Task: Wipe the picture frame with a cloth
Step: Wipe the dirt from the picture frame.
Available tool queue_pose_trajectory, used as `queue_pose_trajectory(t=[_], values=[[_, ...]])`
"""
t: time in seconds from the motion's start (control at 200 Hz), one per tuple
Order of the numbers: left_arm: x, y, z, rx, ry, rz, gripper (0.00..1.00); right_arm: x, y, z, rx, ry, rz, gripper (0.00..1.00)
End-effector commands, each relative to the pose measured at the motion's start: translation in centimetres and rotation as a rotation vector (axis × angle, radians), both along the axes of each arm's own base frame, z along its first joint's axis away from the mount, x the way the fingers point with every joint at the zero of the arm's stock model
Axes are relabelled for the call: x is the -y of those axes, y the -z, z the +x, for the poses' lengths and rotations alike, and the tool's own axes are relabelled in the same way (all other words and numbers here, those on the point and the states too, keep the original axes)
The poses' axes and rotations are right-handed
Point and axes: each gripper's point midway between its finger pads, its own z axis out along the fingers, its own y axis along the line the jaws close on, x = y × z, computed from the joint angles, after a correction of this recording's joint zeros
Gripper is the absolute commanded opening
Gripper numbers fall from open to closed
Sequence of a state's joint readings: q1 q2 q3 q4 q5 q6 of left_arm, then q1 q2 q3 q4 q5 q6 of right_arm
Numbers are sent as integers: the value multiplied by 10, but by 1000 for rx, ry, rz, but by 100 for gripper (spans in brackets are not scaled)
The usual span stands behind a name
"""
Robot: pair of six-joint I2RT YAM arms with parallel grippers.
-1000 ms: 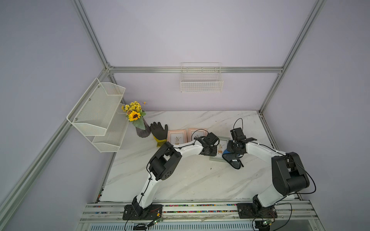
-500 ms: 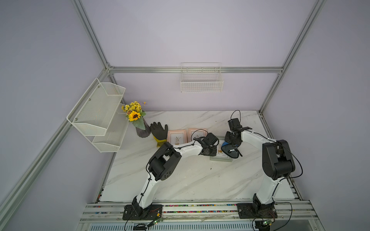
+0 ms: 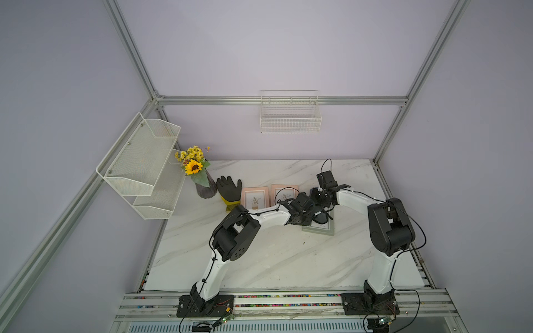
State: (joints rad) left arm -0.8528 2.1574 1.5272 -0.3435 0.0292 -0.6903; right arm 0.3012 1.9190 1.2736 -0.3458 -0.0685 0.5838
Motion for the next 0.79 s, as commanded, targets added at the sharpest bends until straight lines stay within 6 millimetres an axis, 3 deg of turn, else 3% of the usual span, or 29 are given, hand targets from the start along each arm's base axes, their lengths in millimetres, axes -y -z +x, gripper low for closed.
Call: queue_pose_trajectory(t=[0.0, 0.165, 0.255, 0.355, 0.515, 0.57, 0.62, 0.79], values=[[-2, 22, -35, -103, 72, 33, 28, 8, 8, -3, -22, 59, 3, 10], [-5, 22, -35, -100, 60, 40, 28, 83, 8, -24, -53, 198, -161, 10], [-4, 23, -34, -98, 58, 42, 28, 96, 6, -33, -66, 208, -228, 10], [-2, 22, -33, -101, 60, 36, 28, 78, 6, -31, -58, 165, -210, 10], [-3, 21, -33, -102, 59, 40, 28, 15, 12, -17, -57, 53, -96, 10], [-5, 21, -33, -102, 56, 44, 28, 3, 14, -14, -63, 34, -67, 10], [-6, 21, -33, -99, 55, 46, 28, 0, 15, -14, -70, 31, -45, 10], [-6, 23, -33, -104, 53, 43, 28, 18, 11, -29, -85, 7, -79, 10]])
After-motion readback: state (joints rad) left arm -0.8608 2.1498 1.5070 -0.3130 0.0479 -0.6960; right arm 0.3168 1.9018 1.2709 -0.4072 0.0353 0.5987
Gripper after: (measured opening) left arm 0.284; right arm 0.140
